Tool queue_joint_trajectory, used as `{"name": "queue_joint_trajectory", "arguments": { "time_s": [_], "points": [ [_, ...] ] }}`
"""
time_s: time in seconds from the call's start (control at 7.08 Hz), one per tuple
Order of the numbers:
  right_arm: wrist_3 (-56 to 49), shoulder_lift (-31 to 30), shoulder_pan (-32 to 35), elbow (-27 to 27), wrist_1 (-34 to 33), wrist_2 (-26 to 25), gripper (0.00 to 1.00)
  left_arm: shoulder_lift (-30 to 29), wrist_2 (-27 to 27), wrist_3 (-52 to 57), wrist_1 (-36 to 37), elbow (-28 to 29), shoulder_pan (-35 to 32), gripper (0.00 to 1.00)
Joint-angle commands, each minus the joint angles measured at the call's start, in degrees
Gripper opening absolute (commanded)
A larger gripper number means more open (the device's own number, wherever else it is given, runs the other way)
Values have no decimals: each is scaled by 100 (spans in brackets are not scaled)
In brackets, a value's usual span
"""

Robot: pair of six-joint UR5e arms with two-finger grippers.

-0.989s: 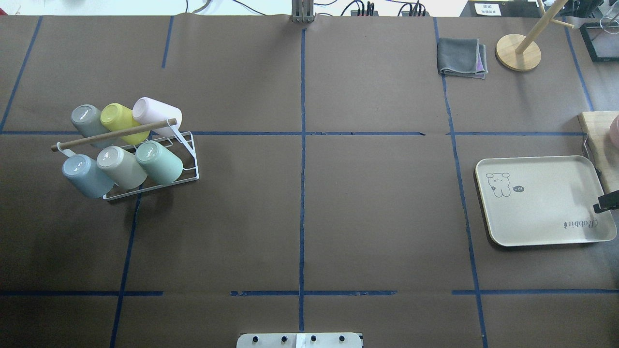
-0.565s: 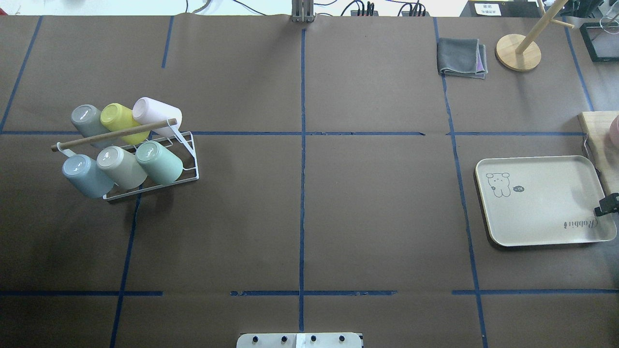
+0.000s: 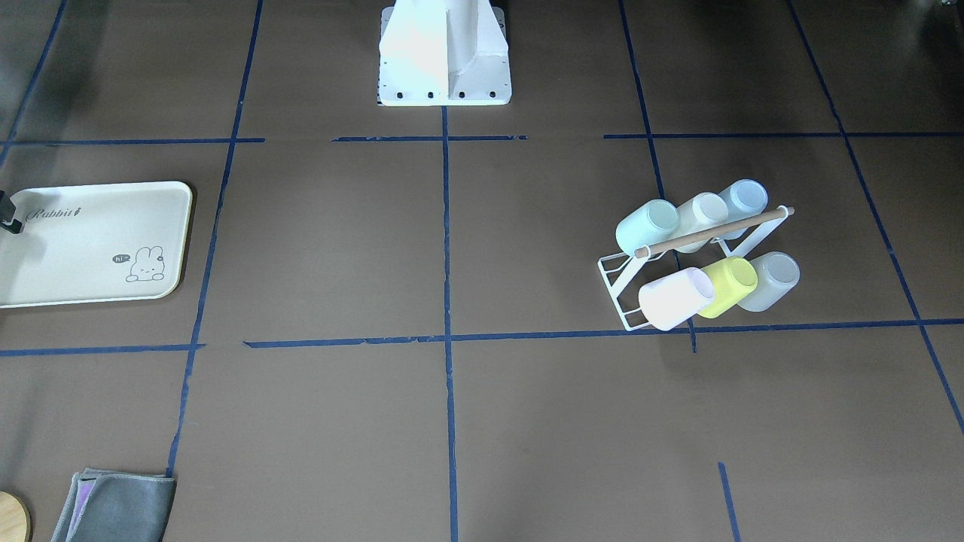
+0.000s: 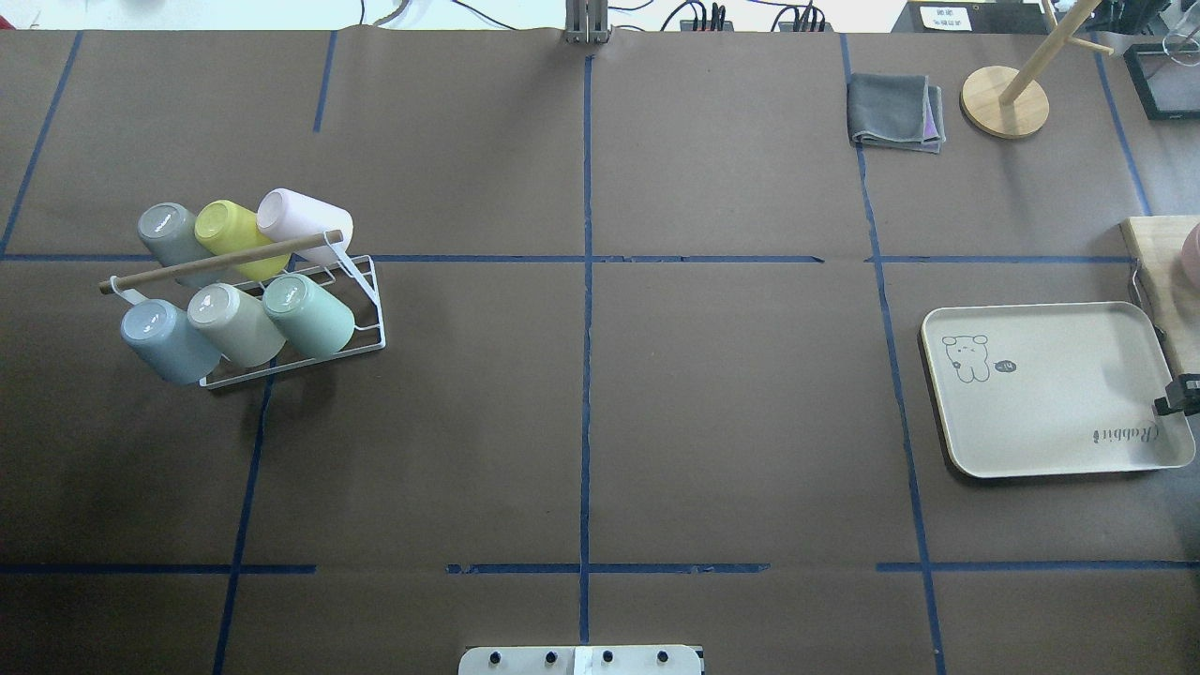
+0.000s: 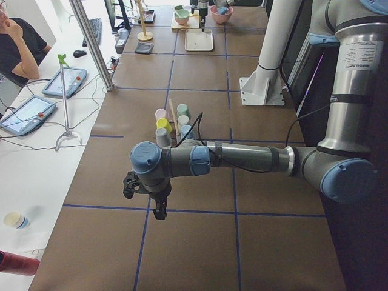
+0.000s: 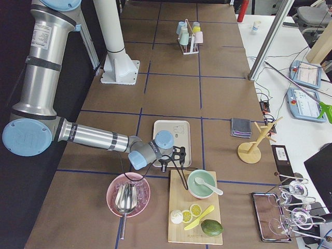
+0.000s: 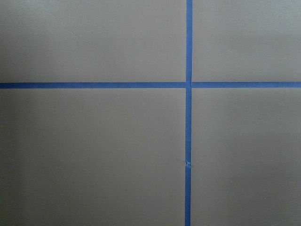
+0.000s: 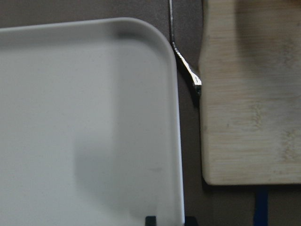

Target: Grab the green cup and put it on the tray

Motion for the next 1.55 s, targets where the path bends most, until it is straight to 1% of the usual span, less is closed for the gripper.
{"name": "queue_joint_trajectory", "arguments": {
  "time_s": [0.0,0.14,0.28,0.42,0.56,0.85,1.13,1.27,1.41],
  "points": [
    [-3,-12,3,-3,64,0,5,0,0,6,5,0,0,100],
    [-3,-21,3,-3,134,0,1,0,0,6,-4,0,0,100],
    [-3,-21,3,32,144,9,0,0,0,6,-4,0,0,100],
    [14,-56,21,154,440,-17,0,0,0,6,-4,0,0,100],
    [206,-178,47,303,860,70,0,0,0,6,-4,0,0,100],
    [410,-214,406,769,961,219,0,-9,0,-3,-4,0,0,100],
    [410,-31,1335,954,944,1401,0,-9,0,-3,-4,0,18,100],
    [445,22,1513,1103,900,1650,0,-9,0,6,-4,0,0,100],
    [941,197,1506,1226,908,1662,0,-9,0,6,-4,9,0,100]
  ]
}}
